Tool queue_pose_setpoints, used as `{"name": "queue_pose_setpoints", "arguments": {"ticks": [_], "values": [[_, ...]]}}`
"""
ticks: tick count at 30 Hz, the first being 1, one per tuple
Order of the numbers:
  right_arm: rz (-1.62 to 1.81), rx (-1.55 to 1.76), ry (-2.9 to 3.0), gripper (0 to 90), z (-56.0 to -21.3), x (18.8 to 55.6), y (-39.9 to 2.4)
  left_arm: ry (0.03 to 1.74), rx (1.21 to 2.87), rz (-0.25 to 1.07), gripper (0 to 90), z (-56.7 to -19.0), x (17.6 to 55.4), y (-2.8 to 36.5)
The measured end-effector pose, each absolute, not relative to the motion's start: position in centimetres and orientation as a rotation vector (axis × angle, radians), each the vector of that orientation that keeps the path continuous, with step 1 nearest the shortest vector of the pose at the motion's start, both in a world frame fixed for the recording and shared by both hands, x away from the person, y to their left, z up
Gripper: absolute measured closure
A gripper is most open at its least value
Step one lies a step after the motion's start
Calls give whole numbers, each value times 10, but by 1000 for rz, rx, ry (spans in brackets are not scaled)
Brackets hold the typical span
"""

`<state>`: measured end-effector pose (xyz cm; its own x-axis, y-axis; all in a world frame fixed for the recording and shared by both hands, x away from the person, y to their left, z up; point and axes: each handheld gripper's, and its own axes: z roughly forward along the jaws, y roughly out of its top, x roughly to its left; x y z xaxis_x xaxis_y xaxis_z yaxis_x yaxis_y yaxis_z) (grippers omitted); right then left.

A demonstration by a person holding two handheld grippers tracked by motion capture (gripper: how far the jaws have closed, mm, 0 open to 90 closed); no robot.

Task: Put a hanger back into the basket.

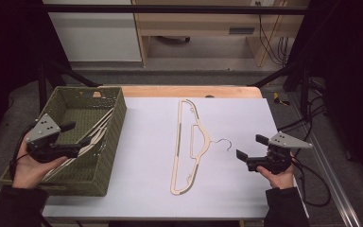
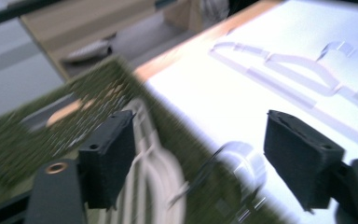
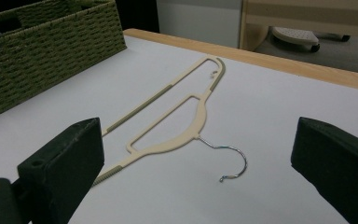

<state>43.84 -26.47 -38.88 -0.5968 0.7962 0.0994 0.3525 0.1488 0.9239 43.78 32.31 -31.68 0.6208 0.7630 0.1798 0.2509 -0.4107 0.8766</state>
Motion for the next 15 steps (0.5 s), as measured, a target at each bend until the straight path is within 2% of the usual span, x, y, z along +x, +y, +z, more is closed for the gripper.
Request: {"name": "queue_pose_setpoints", "arguments": {"ticks": [6, 12, 15], "values": [[1442, 1090, 2021, 31, -389, 438, -265, 767, 1873, 697, 145, -315, 434, 274], [1445, 1086, 2023, 34, -389, 438, -265, 755, 1874, 621, 123, -335, 435, 217], [1441, 1082, 2029, 35, -390, 438, -264, 753, 1883, 601, 117, -341, 436, 203]]}}
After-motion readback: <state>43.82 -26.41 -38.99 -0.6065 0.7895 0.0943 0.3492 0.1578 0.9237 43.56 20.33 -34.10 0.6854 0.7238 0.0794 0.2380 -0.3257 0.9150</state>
